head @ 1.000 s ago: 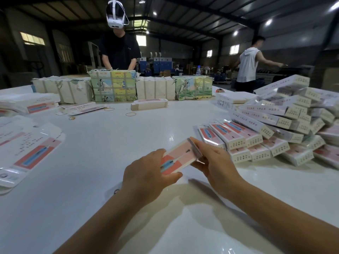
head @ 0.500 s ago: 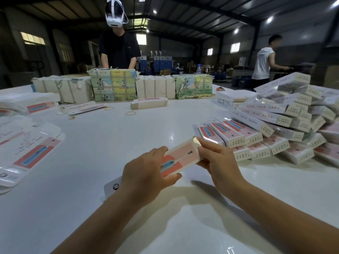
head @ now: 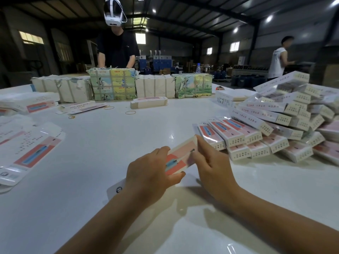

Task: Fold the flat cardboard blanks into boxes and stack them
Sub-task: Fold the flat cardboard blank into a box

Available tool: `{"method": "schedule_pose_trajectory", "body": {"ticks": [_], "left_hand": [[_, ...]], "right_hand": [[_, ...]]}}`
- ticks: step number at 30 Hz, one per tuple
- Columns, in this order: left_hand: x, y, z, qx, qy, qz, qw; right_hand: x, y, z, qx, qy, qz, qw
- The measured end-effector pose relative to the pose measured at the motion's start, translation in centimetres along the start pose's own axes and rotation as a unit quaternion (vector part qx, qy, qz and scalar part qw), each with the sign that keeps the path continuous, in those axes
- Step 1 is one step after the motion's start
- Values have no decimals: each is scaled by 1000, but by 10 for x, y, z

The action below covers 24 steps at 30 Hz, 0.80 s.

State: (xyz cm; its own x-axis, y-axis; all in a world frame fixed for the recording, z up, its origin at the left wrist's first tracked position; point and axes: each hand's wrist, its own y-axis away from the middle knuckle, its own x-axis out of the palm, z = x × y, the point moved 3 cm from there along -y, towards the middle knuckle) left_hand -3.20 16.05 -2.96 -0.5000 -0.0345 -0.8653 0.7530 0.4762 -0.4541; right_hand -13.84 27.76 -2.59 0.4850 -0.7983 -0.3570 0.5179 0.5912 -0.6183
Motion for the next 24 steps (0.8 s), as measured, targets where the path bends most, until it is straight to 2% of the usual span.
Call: {"method": "schedule_pose_trajectory", "body": {"ticks": [5, 15, 18, 22, 24], "left_hand": [[1, 2, 1, -1, -30, 5, 1000], [-5, -7, 25, 9, -38, 40, 998], [-7, -8, 30, 15, -6, 84, 996], [-6, -4, 29, 39, 35, 136, 989], [-6, -2, 27, 68, 8, 92, 993]], "right_hand": [[4, 1, 0, -5, 46, 53, 998], [10, -2, -10, 27, 48, 160, 986], [7, -5, -12, -57, 96, 189, 976], [8, -5, -16, -164, 209, 225, 938], [5, -7, -18, -186, 268, 209, 922]]}}
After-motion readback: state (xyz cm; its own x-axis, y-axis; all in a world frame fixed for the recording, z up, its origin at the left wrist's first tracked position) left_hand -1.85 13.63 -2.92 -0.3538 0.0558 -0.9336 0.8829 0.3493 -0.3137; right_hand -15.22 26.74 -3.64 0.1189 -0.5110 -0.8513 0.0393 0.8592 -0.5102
